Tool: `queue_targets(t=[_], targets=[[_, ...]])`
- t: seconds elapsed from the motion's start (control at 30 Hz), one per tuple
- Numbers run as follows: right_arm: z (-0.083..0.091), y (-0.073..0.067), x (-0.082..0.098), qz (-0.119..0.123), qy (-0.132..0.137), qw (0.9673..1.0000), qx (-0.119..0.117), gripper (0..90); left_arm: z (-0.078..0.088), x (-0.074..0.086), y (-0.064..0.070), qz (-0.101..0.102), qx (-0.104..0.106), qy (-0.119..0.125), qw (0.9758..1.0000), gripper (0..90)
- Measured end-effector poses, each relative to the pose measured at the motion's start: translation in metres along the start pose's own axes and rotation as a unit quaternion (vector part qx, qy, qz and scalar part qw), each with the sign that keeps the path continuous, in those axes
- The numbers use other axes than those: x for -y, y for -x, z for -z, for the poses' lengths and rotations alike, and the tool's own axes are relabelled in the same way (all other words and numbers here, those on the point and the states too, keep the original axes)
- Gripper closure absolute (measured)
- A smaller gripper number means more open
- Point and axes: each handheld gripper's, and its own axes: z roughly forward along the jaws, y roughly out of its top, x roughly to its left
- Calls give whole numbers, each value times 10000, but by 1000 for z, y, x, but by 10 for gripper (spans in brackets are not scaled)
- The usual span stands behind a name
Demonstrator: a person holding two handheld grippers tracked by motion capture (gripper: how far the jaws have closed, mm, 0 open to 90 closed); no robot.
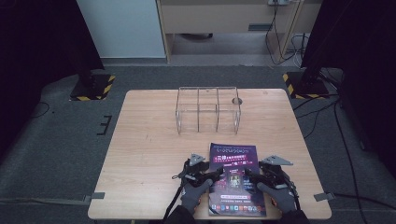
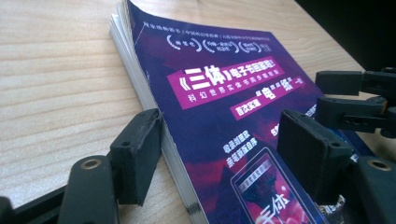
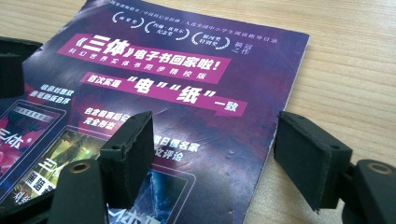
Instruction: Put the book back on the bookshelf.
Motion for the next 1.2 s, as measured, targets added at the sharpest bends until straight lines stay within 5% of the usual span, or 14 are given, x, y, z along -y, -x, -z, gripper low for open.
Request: queue_targets(t=[0.43,0.63,0.73,0.77,0.8,0.87,1.0,1.2], targets=[[0,0,0,-21,7,10000,-2,289,-7,-2,10,-174,-436,17,9989,306],[0,1,0,-76,23,10000,-23,290,1,-1,1,395,-49,180,9990,337],[0,1,0,-107,25,9999,-51,293,6,-2,3,375,114,311,9987,352],[0,1,0,-76,17,10000,-48,293,11,-5,6,335,410,446,9976,364],[0,1,0,-76,17,10000,-48,293,11,-5,6,335,410,446,9976,368],[0,1,0,-93,22,9999,-51,298,11,-8,11,249,748,491,9957,370],[1,3,0,-88,13,9999,-92,305,-5,-3,20,-17,569,177,9982,343],[1,3,0,-94,23,9999,-106,305,-10,-7,21,-204,439,18,9988,344]])
